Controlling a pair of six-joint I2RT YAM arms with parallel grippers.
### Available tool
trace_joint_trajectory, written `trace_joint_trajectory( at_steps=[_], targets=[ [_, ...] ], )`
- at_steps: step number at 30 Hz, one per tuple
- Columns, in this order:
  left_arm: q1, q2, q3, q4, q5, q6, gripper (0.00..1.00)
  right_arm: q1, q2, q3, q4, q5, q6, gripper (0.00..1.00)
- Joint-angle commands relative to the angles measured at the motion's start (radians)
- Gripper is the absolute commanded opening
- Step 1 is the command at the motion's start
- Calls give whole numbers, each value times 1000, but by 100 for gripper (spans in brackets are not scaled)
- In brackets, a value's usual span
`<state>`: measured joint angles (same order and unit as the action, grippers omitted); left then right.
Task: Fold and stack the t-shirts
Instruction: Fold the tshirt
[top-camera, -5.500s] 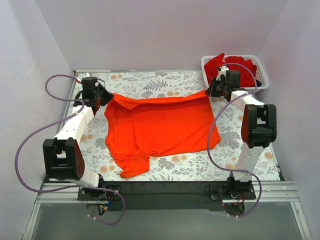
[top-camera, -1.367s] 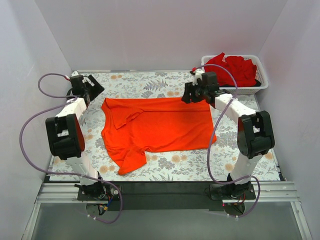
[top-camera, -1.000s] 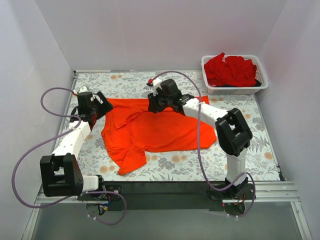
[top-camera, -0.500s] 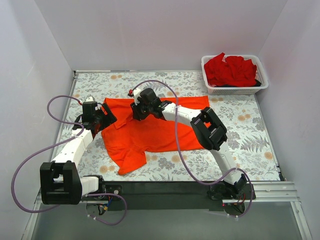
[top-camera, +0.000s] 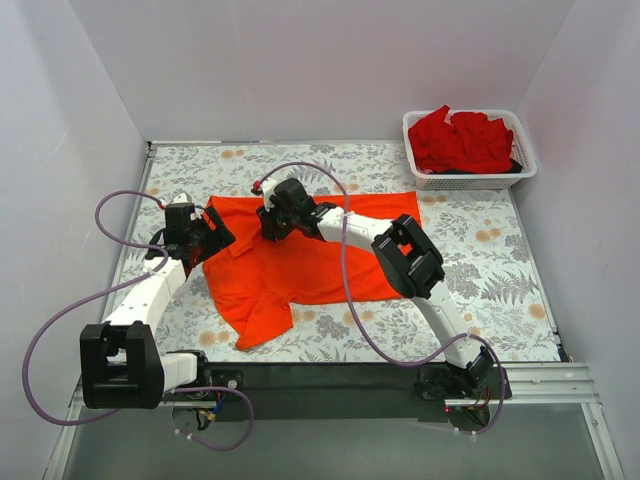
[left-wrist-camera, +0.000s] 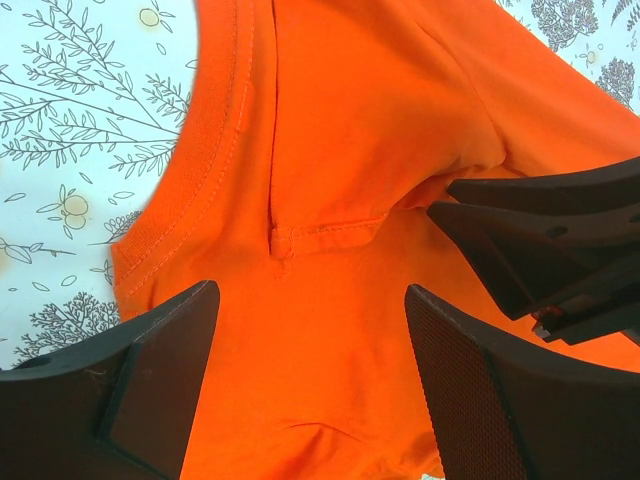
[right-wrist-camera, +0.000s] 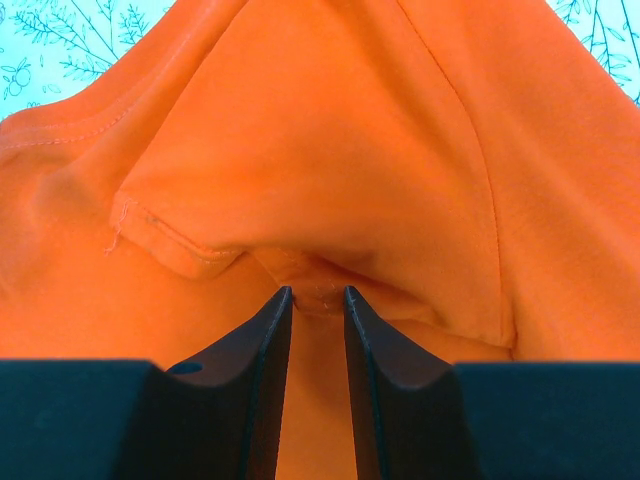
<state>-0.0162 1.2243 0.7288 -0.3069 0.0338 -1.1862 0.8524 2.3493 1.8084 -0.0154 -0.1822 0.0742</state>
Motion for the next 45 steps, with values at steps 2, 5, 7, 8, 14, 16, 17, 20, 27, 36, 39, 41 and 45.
trace_joint_trajectory(
  at_steps=[2, 5, 7, 8, 14, 16, 17, 20, 27, 36, 39, 41, 45],
  targets=[
    [-1, 0, 31, 2, 8, 10, 74, 7, 16, 49, 40, 4, -4, 33],
    [-1, 0, 31, 2, 8, 11, 74, 7, 18, 48, 40, 3, -2, 30],
    [-1, 0, 29, 0, 6, 13, 73, 7, 18, 46, 42, 1, -2, 27],
    [-1, 0, 29, 0, 6, 13, 73, 7, 15, 42, 40, 1, -4, 20],
    [-1, -5, 27, 0, 0, 14, 73, 7, -38, 6, 40, 1, -31, 1],
    [-1, -5, 26, 0, -3, 16, 73, 7, -73, -20, 37, 4, -48, 1],
    [-1, -3, 27, 0, -3, 16, 73, 7, -84, -27, 34, 4, -63, 1],
    [-1, -3, 26, 0, -8, 17, 73, 5, -113, -44, 19, -13, -71, 1],
    [-1, 1, 26, 0, -11, 23, 69, -4, -133, -55, -23, -48, -128, 2],
    [-1, 12, 29, -3, -14, 25, 65, -26, -142, -66, -70, -66, -185, 8],
    [-1, 17, 29, -3, -11, 25, 64, -33, -140, -84, -81, -53, -194, 10],
    [-1, 20, 30, -4, -11, 25, 61, -41, -140, -95, -83, -42, -189, 11],
    [-1, 26, 32, -3, -5, 23, 61, -58, -159, -104, -83, 12, -168, 17]
  ],
)
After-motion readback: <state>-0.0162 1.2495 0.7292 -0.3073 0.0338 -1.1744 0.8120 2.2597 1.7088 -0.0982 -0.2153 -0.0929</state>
